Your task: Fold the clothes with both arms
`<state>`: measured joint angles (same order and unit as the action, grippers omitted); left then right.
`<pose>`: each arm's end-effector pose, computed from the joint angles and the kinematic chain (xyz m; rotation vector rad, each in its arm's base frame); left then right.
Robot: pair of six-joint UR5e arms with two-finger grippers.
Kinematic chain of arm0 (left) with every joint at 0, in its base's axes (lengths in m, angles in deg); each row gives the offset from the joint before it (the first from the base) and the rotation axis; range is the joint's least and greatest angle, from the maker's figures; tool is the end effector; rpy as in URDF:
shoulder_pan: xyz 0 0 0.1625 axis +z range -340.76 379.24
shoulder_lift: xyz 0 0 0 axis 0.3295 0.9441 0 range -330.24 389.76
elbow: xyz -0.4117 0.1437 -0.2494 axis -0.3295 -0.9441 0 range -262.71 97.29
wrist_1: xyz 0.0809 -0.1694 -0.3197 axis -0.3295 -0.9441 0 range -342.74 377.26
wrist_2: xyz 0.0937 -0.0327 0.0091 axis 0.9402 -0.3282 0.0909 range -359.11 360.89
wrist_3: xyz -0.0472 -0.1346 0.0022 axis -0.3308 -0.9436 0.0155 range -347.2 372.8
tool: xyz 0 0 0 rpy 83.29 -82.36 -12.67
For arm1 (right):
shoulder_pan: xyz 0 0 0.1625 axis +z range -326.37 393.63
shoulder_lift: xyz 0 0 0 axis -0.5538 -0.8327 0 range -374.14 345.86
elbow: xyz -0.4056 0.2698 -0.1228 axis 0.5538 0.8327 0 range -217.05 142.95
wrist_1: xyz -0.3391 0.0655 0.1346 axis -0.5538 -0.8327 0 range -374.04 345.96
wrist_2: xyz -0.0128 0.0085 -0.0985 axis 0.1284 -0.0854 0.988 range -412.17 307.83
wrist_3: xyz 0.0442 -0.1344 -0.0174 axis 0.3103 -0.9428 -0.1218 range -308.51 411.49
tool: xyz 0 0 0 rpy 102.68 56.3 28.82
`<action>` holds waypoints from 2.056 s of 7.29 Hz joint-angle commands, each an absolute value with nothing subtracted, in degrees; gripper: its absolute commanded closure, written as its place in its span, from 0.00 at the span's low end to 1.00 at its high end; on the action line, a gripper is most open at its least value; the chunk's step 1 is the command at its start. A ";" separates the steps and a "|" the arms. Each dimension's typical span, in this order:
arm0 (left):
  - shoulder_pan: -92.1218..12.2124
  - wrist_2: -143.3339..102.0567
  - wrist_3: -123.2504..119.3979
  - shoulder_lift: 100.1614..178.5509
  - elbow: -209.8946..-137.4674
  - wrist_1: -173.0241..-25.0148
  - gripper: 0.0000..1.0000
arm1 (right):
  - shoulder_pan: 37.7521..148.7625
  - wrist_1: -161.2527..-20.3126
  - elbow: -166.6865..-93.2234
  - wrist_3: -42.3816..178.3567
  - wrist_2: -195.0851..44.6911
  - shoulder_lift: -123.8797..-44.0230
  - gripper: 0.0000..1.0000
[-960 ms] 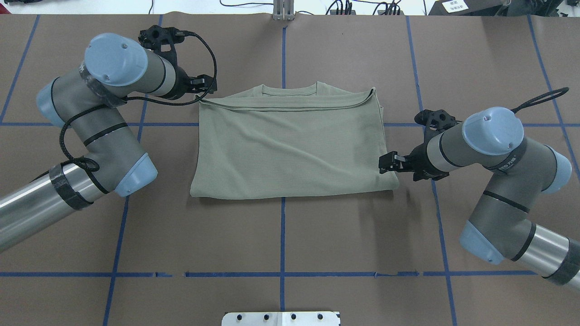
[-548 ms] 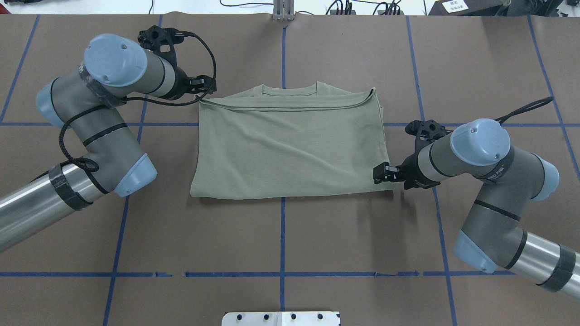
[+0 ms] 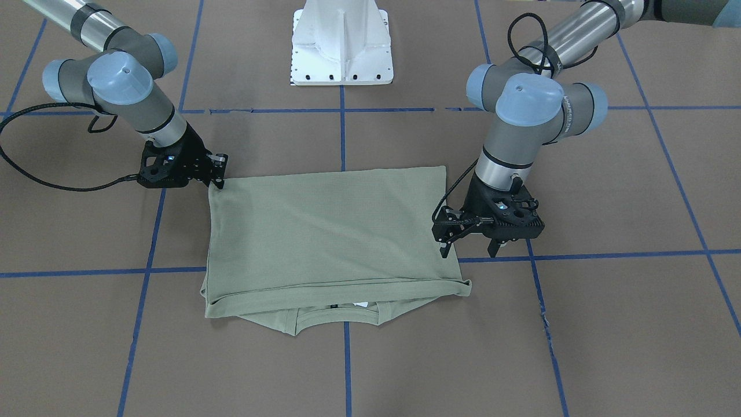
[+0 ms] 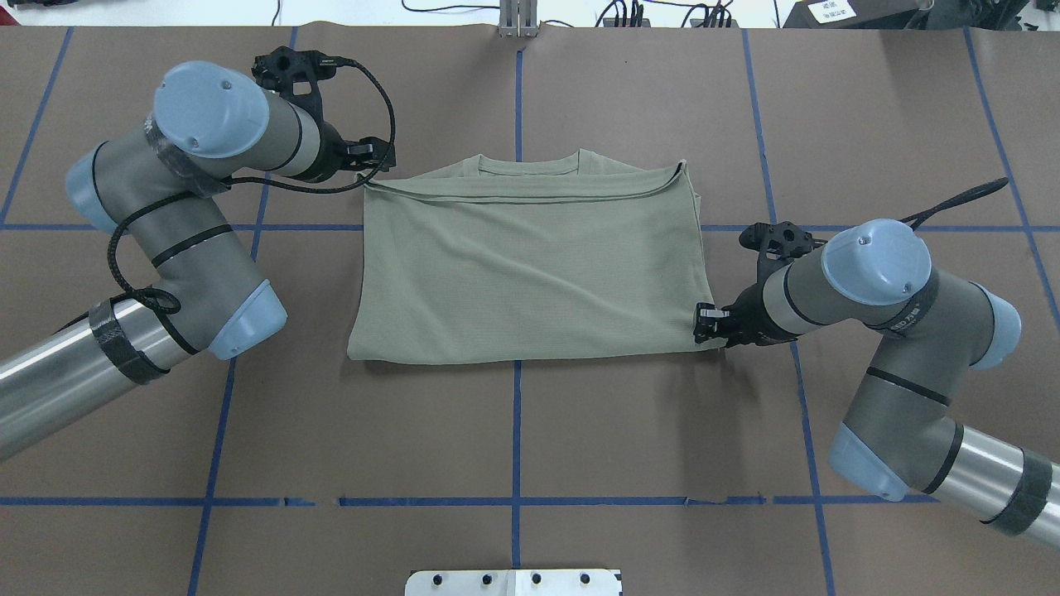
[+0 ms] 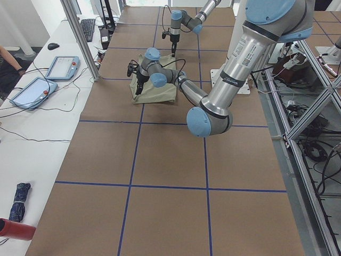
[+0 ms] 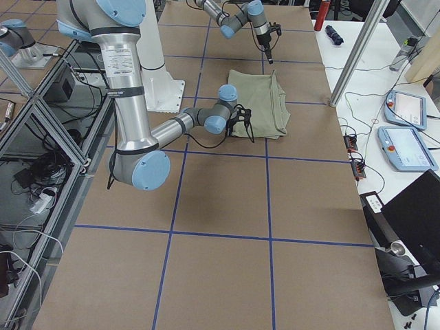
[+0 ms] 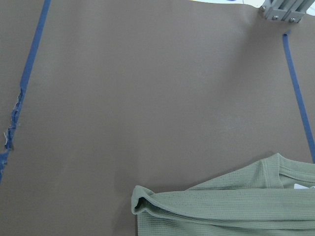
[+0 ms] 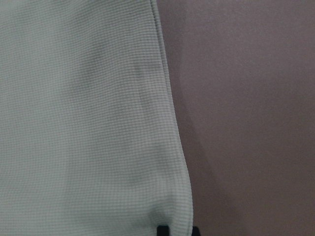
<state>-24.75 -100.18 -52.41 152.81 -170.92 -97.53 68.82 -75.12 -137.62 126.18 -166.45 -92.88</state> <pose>0.4599 -0.5911 0.3996 0.4048 0.9065 -0.2128 -0.4334 -0.3969 0.5315 0.0143 -0.9567 0.1327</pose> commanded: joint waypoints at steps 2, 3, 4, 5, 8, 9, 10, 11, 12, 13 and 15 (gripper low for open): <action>-24.79 -100.09 -52.50 152.81 -171.22 -97.53 0.00 | 67.04 -75.03 -142.58 125.84 -166.61 -97.35 1.00; -24.79 -100.00 -52.59 152.81 -171.48 -97.53 0.00 | 64.76 -75.12 -147.56 125.84 -166.61 -101.81 1.00; -24.88 -99.92 -52.67 152.55 -171.83 -97.44 0.00 | 61.52 -75.12 -152.75 125.93 -166.70 -106.30 1.00; -24.71 -99.83 -52.59 150.28 -173.75 -97.52 0.00 | 58.01 -75.12 -156.11 126.28 -166.87 -109.65 1.00; -24.35 -97.46 -52.67 149.56 -175.08 -97.53 0.00 | 46.24 -75.03 -163.77 127.16 -172.74 -120.55 1.00; -24.35 -97.46 -52.67 149.56 -175.26 -97.53 0.00 | 44.28 -74.94 -163.79 127.16 -174.85 -121.27 0.01; -24.27 -97.46 -52.67 149.56 -175.78 -97.44 0.00 | 44.09 -74.77 -164.05 127.16 -174.96 -121.11 0.00; -23.92 -97.89 -52.76 149.64 -176.40 -97.35 0.00 | 47.13 -74.51 -164.31 127.16 -174.87 -120.76 0.00; -22.78 -98.07 -53.72 149.56 -177.36 -96.91 0.00 | 53.34 -74.50 -164.05 126.46 -174.78 -119.01 0.00; -20.42 -100.68 -56.43 149.56 -178.50 -95.78 0.00 | 59.75 -74.50 -163.96 126.20 -174.78 -115.26 0.00; -11.75 -102.55 -69.04 149.47 -181.23 -95.68 0.00 | 69.35 -74.50 -162.04 126.19 -174.70 -111.29 0.00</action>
